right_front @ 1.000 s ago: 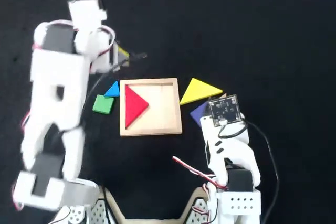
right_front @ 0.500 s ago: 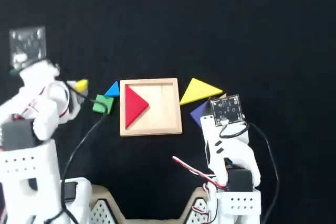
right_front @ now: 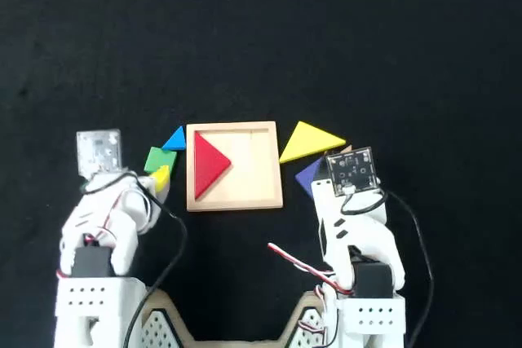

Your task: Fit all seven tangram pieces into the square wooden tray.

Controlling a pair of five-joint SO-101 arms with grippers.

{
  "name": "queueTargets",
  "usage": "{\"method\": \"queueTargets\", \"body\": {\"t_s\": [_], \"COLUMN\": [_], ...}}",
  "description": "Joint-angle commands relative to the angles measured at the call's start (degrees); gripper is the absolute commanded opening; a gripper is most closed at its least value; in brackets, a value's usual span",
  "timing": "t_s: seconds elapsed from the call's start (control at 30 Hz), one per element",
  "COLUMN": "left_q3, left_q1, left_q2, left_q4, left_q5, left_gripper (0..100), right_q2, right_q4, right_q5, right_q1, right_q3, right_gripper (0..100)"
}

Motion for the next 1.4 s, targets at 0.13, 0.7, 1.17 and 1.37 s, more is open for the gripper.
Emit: {"method": "queueTargets", "body": {"t_s": [0.13, 0.7, 1.17, 1.37], "left_q3": [3.6, 2.7, 2.4, 3.5], "left_q1": [1.3, 1.1, 1.3, 1.3], "left_q2": [-6.8, -10.0, -10.0, -10.0], "left_q4": [-2.2, 2.6, 2.9, 0.6], "left_q5": [0.5, -2.2, -2.2, -2.2], "left_gripper": [25, 25, 25, 25], "right_q2": [-2.6, 44.4, 84.0, 95.9], "right_q4": [1.2, 0.1, 3.8, 15.0], "right_q5": [5.0, 4.7, 15.0, 35.2], "right_q1": [-1.3, -1.2, -2.6, -4.8], "right_q3": [-3.8, -38.9, -65.9, -77.8], "right_gripper": [14.3, 13.0, 13.0, 13.2]}}
